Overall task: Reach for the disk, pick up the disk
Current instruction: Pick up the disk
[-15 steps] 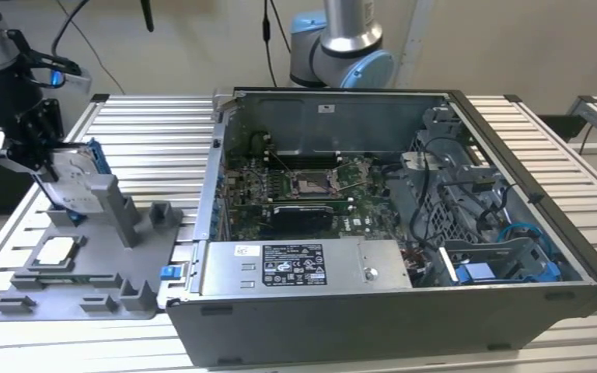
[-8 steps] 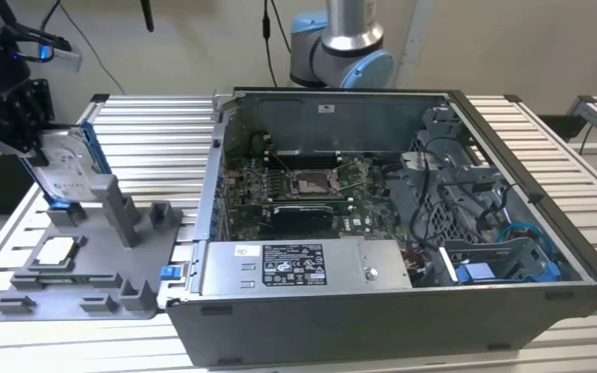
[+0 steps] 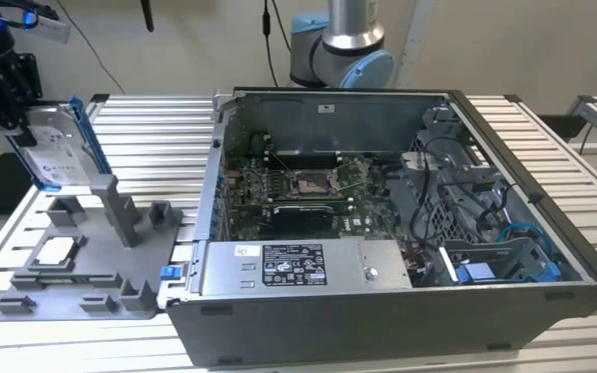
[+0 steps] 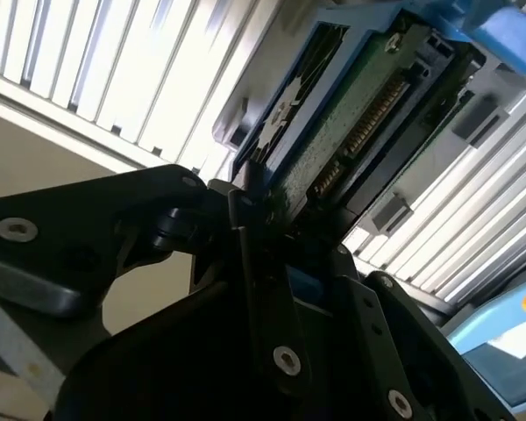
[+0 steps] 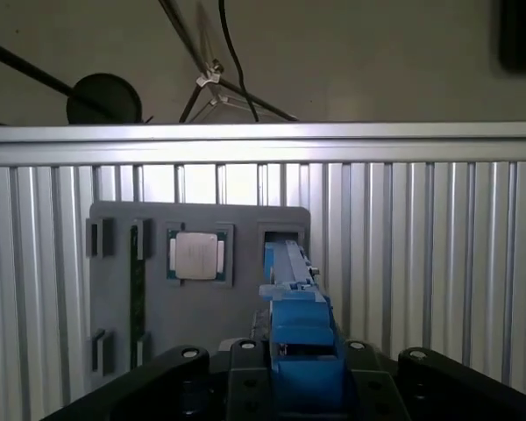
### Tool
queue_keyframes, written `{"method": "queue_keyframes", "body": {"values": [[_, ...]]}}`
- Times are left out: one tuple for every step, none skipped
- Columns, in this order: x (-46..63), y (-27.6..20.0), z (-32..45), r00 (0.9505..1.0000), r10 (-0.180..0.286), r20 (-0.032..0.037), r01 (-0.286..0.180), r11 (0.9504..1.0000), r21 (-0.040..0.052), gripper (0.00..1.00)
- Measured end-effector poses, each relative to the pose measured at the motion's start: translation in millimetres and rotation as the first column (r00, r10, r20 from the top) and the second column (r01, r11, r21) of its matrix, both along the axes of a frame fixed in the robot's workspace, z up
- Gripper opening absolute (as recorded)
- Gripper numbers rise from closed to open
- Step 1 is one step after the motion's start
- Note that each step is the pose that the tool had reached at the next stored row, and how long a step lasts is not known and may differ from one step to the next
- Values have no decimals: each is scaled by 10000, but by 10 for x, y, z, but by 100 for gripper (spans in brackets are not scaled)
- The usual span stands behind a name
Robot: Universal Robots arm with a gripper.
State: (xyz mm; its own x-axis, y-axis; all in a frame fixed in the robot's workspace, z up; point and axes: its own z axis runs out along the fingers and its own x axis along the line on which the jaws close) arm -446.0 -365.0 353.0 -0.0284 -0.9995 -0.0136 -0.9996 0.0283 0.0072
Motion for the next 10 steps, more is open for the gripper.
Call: {"method": "queue_keyframes", "body": {"values": [[0, 0, 48, 10000, 0, 1, 0, 10000, 0, 0], [0, 0, 92, 10000, 1, 1, -1, 10000, 0, 0], [0, 0, 139, 10000, 1, 1, -1, 10000, 1, 0], [0, 0, 181, 10000, 1, 2, -1, 10000, 1, 0], [0, 0, 229, 10000, 1, 0, -1, 10000, 0, 0], [0, 0, 274, 10000, 1, 1, -1, 10000, 0, 0], [0, 0, 318, 10000, 1, 2, -1, 10000, 1, 0], [0, 0, 365, 10000, 1, 0, -1, 10000, 0, 0], [0, 0, 410, 10000, 1, 1, -1, 10000, 0, 0], [0, 0, 455, 10000, 1, 1, -1, 10000, 0, 0]]}}
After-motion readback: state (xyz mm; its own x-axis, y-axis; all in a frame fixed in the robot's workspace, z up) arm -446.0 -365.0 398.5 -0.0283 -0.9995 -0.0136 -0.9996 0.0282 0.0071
